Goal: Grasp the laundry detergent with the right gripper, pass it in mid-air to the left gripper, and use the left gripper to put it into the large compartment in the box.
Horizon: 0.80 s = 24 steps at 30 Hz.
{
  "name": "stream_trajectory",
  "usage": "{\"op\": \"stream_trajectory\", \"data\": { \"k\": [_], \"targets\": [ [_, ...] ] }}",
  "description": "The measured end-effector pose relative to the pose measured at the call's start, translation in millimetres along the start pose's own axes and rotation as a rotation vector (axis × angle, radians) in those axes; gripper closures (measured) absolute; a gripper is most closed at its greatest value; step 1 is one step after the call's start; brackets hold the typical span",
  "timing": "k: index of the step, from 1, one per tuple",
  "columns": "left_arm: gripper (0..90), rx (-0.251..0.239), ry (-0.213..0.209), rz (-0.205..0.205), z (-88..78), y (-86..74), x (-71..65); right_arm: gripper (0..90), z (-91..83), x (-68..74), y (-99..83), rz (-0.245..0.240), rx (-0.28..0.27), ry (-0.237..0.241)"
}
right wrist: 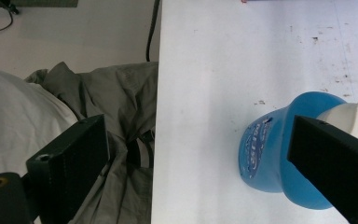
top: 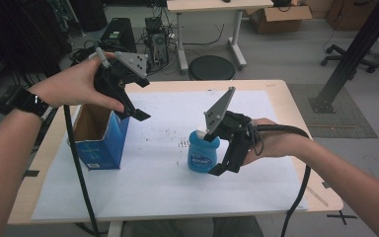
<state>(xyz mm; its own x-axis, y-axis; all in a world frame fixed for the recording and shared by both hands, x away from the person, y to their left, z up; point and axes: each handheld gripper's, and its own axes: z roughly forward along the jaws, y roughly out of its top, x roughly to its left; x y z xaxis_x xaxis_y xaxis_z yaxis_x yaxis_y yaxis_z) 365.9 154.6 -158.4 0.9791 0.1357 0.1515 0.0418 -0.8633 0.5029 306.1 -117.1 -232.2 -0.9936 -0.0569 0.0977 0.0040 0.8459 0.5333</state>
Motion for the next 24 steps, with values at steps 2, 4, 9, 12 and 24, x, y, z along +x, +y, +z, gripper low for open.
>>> {"op": "stream_trajectory", "data": {
  "k": [2,4,9,12,24],
  "targets": [
    [3.1,0.001,-0.001,0.000,-0.6,0.5,-0.6,5.0,0.1,0.8,0.4,-0.001,0.004,0.000],
    [3.1,0.000,-0.002,-0.003,-1.0,0.8,-1.1,5.0,-0.3,1.9,0.8,-0.005,0.005,-0.001],
    [3.1,0.006,-0.006,-0.003,-1.9,1.5,-1.8,4.7,-1.6,2.1,0.3,-0.004,0.004,-0.007],
    [3.1,0.009,-0.006,-0.007,-2.5,1.4,-2.2,4.6,-1.8,1.2,-1.1,-0.004,-0.004,-0.007],
    [3.1,0.006,0.000,-0.007,-9.2,6.3,-2.7,4.5,-5.6,0.3,-3.5,-0.002,-0.025,-0.009]
  ]
}}
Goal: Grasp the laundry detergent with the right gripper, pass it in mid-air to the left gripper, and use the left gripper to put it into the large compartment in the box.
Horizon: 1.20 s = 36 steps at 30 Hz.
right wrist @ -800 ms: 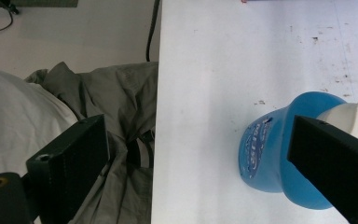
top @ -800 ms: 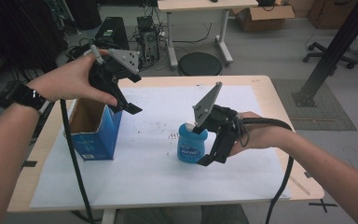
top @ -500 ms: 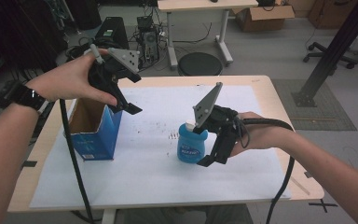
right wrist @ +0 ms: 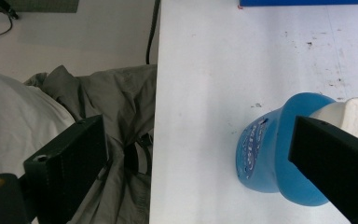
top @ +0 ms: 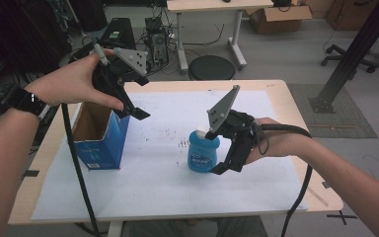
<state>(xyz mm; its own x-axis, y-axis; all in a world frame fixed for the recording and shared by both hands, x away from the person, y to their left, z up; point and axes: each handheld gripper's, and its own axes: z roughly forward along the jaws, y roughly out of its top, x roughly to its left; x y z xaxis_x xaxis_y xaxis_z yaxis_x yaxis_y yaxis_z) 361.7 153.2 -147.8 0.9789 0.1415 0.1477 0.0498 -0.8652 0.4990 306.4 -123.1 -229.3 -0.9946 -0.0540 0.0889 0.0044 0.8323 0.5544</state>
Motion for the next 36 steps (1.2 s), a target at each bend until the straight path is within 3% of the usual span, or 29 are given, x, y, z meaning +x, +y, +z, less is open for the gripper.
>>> {"op": "stream_trajectory", "data": {
  "k": [10,17,24,36],
  "targets": [
    [3.1,0.000,0.014,-0.011,-9.4,1.8,1.6,4.4,-1.9,-0.7,-3.7,0.001,-0.007,-0.003],
    [3.1,-0.008,0.021,-0.013,-15.4,2.4,0.7,4.0,-10.0,-2.6,-11.1,0.002,-0.059,-0.031],
    [3.1,-0.006,0.026,-0.019,-17.9,1.0,0.6,3.2,-17.1,-10.1,-30.3,0.019,-0.141,-0.066],
    [3.1,-0.004,0.025,-0.016,-19.0,3.6,-1.1,3.3,-10.0,-31.2,-63.4,0.057,-0.215,-0.118]
  ]
}}
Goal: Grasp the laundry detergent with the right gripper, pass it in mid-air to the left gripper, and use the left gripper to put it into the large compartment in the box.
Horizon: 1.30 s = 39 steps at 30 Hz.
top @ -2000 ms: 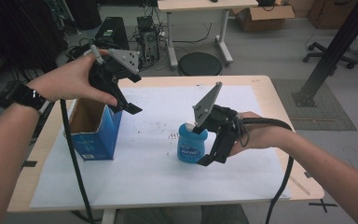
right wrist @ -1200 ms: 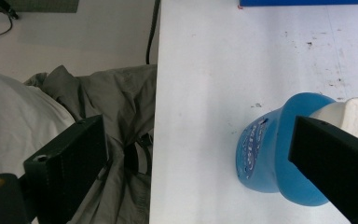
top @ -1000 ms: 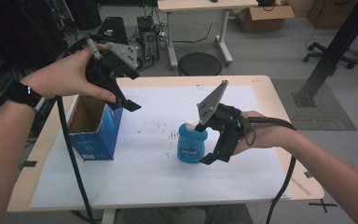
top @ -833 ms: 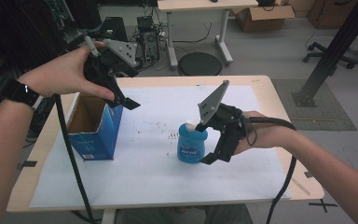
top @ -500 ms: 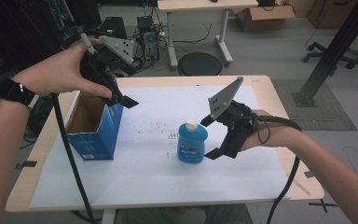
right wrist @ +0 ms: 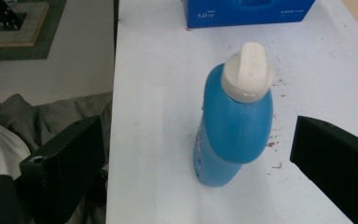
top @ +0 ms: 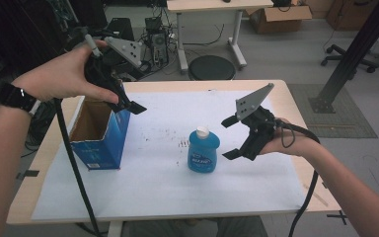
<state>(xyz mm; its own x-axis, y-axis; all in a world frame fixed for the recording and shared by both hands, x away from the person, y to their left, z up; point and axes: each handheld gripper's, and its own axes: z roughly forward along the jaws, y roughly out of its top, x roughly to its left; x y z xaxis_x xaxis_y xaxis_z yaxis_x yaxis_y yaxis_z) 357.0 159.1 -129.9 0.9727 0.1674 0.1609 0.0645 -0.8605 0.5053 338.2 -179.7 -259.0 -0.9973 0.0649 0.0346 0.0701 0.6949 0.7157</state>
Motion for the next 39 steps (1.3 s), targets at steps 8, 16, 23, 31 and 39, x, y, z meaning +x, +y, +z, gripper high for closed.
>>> {"op": "stream_trajectory", "data": {
  "k": [8,16,23,31,39],
  "targets": [
    [3.1,0.009,-0.001,0.002,0.6,-0.3,-0.8,3.2,4.7,-14.8,-21.3,0.034,-0.048,-0.003],
    [3.1,0.011,-0.004,-0.003,0.8,-0.7,-1.1,3.3,13.8,-24.5,-36.7,0.053,-0.081,0.014],
    [3.0,0.013,-0.008,-0.004,2.1,-1.6,-2.2,3.5,23.0,-28.9,-43.3,0.064,-0.094,0.017],
    [3.1,0.015,-0.014,0.002,2.6,-3.5,-3.6,4.1,36.4,-33.2,-48.9,0.063,-0.104,0.017],
    [3.0,0.015,-0.018,0.002,3.8,-4.4,-4.5,4.5,47.1,-38.8,-58.2,0.085,-0.117,0.022]
  ]
}}
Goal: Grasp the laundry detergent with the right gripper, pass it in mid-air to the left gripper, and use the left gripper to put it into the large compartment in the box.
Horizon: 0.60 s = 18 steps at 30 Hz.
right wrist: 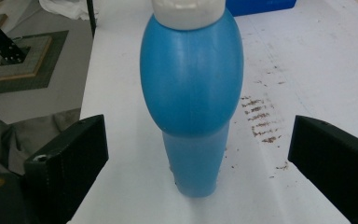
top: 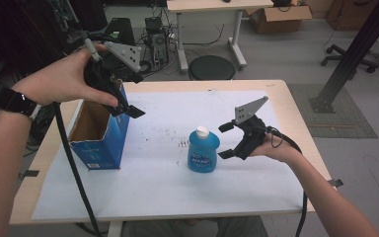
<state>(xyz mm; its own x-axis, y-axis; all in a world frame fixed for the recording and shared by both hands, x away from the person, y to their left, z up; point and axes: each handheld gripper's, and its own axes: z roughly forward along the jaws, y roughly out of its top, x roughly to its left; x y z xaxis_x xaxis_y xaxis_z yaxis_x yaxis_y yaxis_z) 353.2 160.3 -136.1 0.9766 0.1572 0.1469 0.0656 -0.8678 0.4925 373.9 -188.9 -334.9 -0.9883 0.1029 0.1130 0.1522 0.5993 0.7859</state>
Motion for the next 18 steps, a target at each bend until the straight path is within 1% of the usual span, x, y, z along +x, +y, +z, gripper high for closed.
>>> {"op": "stream_trajectory", "data": {
  "k": [8,10,18],
  "targets": [
    [3.1,0.004,-0.004,-0.001,2.7,-0.9,0.0,4.8,11.5,-6.0,-7.9,0.022,-0.019,0.013],
    [3.0,0.004,-0.002,-0.001,2.7,-1.1,0.0,4.8,14.7,-6.7,-8.6,0.021,-0.025,0.023],
    [3.1,0.003,-0.005,-0.005,3.5,-1.9,-0.4,4.5,28.3,-6.6,-9.9,0.025,-0.032,0.030]
  ]
}}
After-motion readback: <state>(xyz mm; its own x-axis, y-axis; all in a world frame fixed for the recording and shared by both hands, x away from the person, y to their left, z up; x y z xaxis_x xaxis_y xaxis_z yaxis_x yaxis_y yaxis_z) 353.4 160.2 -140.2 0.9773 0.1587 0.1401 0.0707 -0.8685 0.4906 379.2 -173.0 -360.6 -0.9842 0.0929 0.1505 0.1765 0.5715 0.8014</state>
